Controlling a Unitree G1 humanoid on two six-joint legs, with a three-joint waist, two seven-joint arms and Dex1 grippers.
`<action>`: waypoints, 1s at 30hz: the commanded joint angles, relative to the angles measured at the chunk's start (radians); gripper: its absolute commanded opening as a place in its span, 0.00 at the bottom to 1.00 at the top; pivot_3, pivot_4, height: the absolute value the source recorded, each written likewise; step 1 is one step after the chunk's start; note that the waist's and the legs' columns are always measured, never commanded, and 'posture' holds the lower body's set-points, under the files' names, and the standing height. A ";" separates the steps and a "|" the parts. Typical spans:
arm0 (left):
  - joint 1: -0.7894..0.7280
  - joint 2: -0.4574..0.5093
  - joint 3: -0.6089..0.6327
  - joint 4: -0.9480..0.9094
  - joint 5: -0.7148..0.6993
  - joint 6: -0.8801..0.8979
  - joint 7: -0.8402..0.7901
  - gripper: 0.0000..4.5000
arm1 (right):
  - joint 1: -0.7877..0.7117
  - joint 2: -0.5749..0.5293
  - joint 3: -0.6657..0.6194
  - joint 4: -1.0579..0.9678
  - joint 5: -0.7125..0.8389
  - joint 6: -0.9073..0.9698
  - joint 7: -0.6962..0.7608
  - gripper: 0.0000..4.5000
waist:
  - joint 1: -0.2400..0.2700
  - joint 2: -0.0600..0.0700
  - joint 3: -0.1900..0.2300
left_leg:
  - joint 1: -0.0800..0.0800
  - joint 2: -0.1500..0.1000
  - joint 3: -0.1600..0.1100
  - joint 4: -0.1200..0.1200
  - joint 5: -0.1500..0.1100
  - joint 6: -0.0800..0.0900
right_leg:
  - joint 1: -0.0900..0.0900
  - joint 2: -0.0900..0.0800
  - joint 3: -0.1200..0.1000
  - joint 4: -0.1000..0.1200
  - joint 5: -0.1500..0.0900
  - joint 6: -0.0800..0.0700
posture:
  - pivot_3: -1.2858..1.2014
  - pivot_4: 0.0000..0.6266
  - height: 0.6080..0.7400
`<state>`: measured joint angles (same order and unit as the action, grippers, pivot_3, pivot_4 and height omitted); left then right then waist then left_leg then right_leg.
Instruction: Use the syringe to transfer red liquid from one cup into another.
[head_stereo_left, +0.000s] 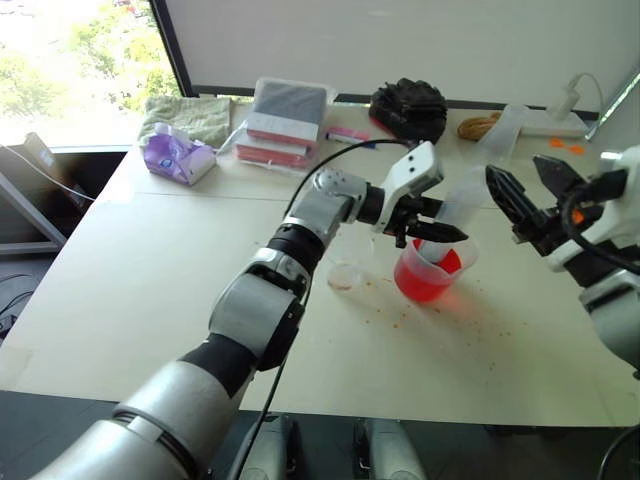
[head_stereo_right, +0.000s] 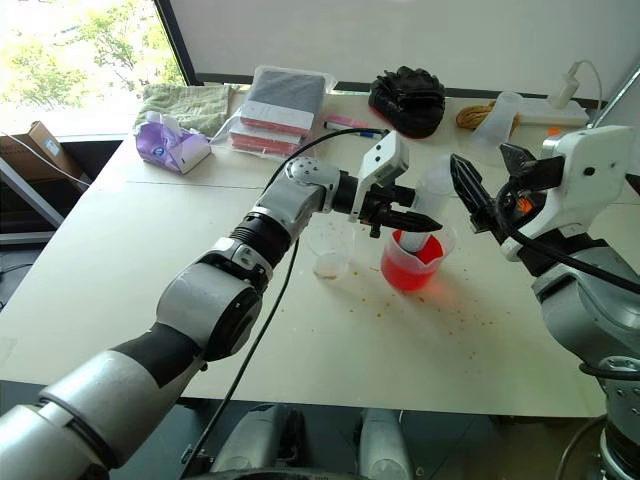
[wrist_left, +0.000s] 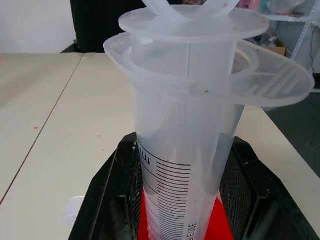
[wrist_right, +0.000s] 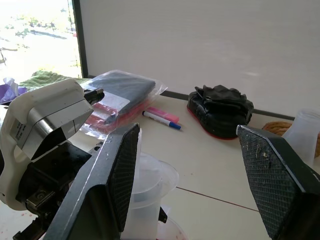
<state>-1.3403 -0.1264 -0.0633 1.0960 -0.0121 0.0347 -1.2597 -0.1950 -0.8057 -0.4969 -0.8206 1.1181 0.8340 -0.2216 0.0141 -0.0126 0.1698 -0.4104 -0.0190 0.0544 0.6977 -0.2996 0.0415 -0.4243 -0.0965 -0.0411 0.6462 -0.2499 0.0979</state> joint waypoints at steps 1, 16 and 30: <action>-0.027 -0.007 0.002 -0.025 -0.023 -0.031 0.008 0.35 | -0.007 -0.004 0.003 -0.017 0.033 -0.007 -0.006 0.71 | 0.000 0.000 0.000 | 0.000 0.000 0.000 0.000 0.000 0.000 | 0.000 0.000 0.000 0.000 0.000 0.000 | 0.52 0.24 1.00; -0.027 -0.010 -0.001 -0.019 -0.024 -0.039 0.013 0.35 | 0.007 -0.010 0.071 -0.018 0.078 -0.012 -0.048 0.71 | 0.000 0.000 0.000 | 0.000 0.000 0.000 0.000 0.000 0.000 | 0.000 0.000 0.000 -0.001 0.000 0.000 | 0.52 0.24 1.00; -0.012 -0.010 -0.008 -0.029 -0.022 -0.037 0.001 0.35 | -0.082 0.014 0.124 0.046 0.062 -0.016 -0.083 0.71 | 0.000 0.000 0.000 | 0.000 0.000 0.000 0.000 0.000 0.001 | 0.000 0.000 0.000 -0.001 0.000 0.000 | 0.52 0.24 1.00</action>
<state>-1.3403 -0.1304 -0.0662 1.0961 -0.0137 0.0116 -1.2575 -0.2556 -0.7995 -0.3617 -0.7684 1.1750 0.8328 -0.2988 0.0144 -0.0127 0.1699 -0.4106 -0.0189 0.0543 0.6976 -0.3000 0.0421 -0.4242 -0.0967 -0.0412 0.6451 -0.2500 0.0978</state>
